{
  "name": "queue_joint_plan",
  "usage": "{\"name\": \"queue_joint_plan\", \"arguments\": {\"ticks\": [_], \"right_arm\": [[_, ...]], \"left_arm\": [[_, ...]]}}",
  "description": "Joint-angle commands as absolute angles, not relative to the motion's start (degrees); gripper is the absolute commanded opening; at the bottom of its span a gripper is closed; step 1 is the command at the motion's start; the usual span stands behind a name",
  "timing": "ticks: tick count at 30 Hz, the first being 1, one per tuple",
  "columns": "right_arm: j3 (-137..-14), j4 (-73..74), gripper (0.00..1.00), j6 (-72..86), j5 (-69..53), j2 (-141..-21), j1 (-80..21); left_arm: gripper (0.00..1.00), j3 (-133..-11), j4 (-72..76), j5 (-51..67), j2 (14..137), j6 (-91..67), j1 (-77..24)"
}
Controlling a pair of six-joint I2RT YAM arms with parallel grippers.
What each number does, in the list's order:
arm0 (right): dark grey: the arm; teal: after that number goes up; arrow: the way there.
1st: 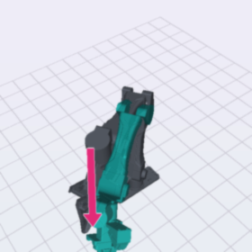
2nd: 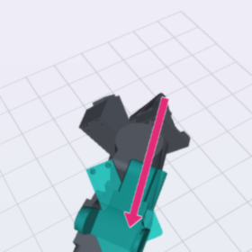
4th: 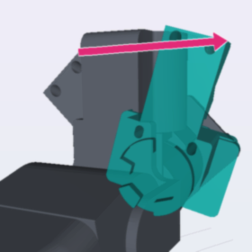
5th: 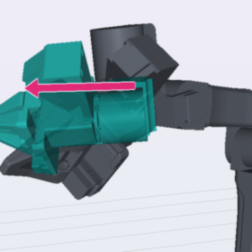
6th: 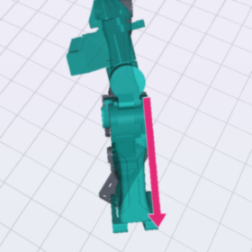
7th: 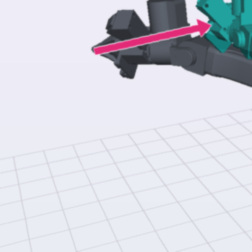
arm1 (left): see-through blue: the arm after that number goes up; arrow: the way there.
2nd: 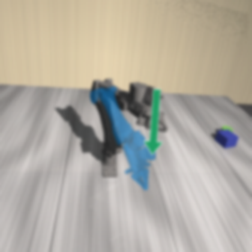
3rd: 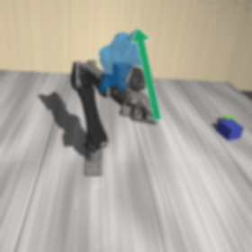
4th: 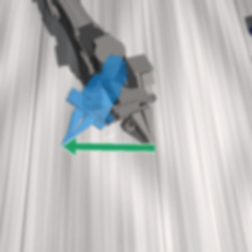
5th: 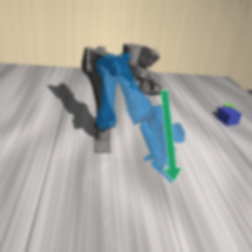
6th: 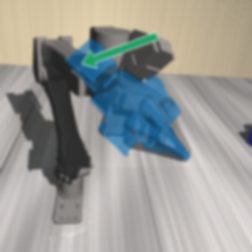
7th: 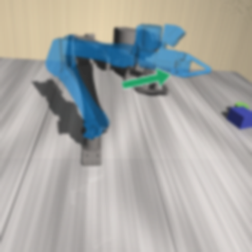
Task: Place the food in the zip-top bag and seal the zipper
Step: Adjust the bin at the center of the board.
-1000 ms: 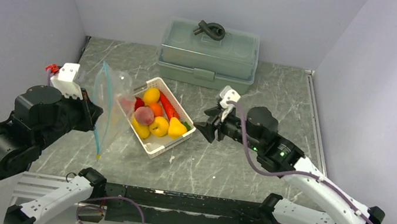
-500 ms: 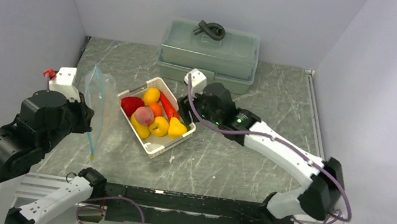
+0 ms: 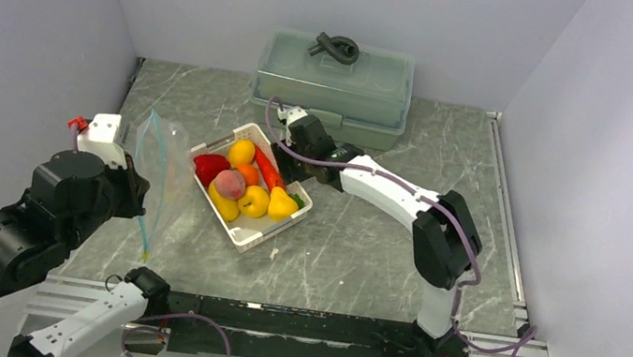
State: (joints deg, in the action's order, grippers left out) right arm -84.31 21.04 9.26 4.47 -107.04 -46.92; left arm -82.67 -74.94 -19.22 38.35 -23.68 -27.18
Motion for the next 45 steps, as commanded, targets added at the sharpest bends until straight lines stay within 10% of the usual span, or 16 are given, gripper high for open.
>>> {"name": "queue_joint_plan", "arguments": {"ticks": [1, 16, 28, 45], "right_arm": [[-89.5, 22.6, 0.6, 10.7, 4.3, -109.7, -46.8], [-94.5, 24.9, 0.44, 10.3, 4.4, -116.6, -46.6], [-95.6, 26.5, 0.0, 9.5, 5.0, -117.9, -46.5], [-74.3, 23.0, 0.0, 11.5, 8.2, -100.1, -46.4]], "left_arm": [[0.0, -82.0, -74.3, -18.5, 37.5, -24.6, -26.9], [0.0, -81.5, -74.7, -18.4, 36.7, -24.4, -26.9], [0.0, -82.0, -74.9, -18.4, 36.6, -24.3, -26.9], [0.0, -80.9, -73.6, -17.3, 36.4, -24.6, -26.9]]}}
